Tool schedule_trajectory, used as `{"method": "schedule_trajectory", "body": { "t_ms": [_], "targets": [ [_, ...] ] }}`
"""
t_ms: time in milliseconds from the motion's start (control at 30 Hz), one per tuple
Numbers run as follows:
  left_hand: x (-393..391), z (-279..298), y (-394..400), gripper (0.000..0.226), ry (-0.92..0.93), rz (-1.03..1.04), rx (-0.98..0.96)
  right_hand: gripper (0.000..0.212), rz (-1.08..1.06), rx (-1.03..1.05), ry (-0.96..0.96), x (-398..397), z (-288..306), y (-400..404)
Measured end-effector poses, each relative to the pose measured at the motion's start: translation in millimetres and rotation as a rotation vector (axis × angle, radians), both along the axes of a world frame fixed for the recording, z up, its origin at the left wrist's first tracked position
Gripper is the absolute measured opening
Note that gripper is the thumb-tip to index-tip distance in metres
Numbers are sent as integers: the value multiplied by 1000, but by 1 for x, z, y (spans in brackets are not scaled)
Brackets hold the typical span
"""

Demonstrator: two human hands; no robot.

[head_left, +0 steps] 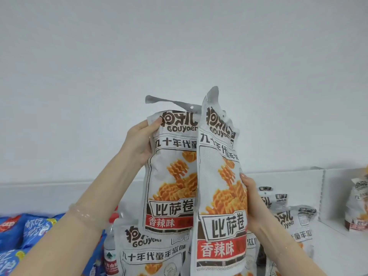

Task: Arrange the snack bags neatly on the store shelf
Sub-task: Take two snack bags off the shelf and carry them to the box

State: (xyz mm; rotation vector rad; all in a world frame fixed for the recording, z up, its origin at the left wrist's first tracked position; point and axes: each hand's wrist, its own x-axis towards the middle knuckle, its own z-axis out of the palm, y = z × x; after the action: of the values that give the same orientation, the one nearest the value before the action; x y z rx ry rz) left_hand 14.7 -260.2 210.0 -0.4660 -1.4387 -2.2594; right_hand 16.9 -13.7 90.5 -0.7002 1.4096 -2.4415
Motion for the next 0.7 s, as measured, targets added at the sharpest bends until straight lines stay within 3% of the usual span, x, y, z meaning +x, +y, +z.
{"method": "schedule_trajectory", "body": {
  "t_ms": [300,500,600,700],
  "targets": [
    [40,-8,25,20,82,-68,-6,87,-285,28,100,72,13,28],
    [52,-66,59,70,206,-525,-193,73,-518,-99,45,156,-8,67],
    [64,-105,108,70,119,-675,-324,82,-675,-112,-40,200,-21,100],
    [84,-131,173,64,120,-683,-410,101,-864,-55,-165,251,-36,139]
  ]
}}
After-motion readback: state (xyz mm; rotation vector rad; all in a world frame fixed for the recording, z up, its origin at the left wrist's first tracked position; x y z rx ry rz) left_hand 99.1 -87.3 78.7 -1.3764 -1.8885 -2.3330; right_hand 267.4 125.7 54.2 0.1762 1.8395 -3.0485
